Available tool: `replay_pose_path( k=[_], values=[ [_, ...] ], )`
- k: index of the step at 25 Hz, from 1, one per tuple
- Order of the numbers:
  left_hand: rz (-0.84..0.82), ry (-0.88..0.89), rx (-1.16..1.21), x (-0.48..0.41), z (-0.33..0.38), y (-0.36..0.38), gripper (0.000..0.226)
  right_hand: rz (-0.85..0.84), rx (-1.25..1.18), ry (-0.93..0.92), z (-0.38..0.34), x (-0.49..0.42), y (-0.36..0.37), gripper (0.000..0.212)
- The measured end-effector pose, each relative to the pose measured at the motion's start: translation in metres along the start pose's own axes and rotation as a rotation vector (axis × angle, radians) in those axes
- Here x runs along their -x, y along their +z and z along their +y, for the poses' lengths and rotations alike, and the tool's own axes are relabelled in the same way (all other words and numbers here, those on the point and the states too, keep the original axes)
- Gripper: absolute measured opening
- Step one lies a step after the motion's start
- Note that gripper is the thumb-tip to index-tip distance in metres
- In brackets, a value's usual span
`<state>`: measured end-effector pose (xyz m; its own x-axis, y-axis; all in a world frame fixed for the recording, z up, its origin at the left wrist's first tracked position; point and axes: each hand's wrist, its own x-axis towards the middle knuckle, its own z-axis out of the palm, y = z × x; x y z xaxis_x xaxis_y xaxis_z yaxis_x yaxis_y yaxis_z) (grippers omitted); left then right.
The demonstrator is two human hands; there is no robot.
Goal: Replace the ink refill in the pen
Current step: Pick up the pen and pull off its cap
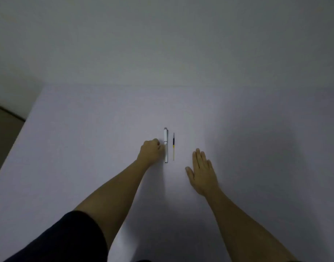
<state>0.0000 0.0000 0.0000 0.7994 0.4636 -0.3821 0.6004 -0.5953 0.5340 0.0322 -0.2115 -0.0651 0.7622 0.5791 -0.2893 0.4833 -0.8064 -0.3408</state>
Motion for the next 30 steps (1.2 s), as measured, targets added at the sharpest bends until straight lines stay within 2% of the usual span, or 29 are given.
replay_pose_path(
  k=[3,8,13,14,16,18,21,25,30],
  values=[
    [0.026,-0.055,-0.003,-0.017,0.009,0.012,0.031,0.097,0.005,0.014,0.000,-0.001,0.006,0.065],
    [0.041,-0.131,-0.010,-0.034,0.015,0.022,0.027,0.152,0.009,-0.003,0.005,-0.001,0.010,0.064],
    [0.032,-0.121,0.060,-0.031,0.012,0.011,0.023,0.052,-0.015,-0.005,0.005,-0.001,0.002,0.064],
    [0.033,-0.096,0.089,-0.026,0.011,0.004,0.024,0.029,-0.071,-0.010,0.005,-0.002,-0.004,0.063],
    [-0.025,-0.035,0.194,-0.011,0.007,-0.011,0.021,0.034,-0.354,0.067,-0.003,-0.002,-0.022,0.055],
    [-0.134,0.039,0.321,0.012,0.005,-0.023,0.018,0.155,-0.664,0.187,-0.013,0.001,-0.043,0.041],
    [-0.199,0.174,0.326,0.048,0.005,-0.029,0.019,0.244,-0.848,0.225,-0.032,0.010,-0.071,0.027],
    [-0.081,0.344,0.229,0.084,0.010,-0.016,0.017,0.193,-1.059,0.169,-0.059,0.028,-0.096,0.028],
    [0.224,0.505,0.123,0.109,0.017,0.003,0.024,0.269,-1.210,0.163,-0.064,0.049,-0.103,0.019]
  ],
)
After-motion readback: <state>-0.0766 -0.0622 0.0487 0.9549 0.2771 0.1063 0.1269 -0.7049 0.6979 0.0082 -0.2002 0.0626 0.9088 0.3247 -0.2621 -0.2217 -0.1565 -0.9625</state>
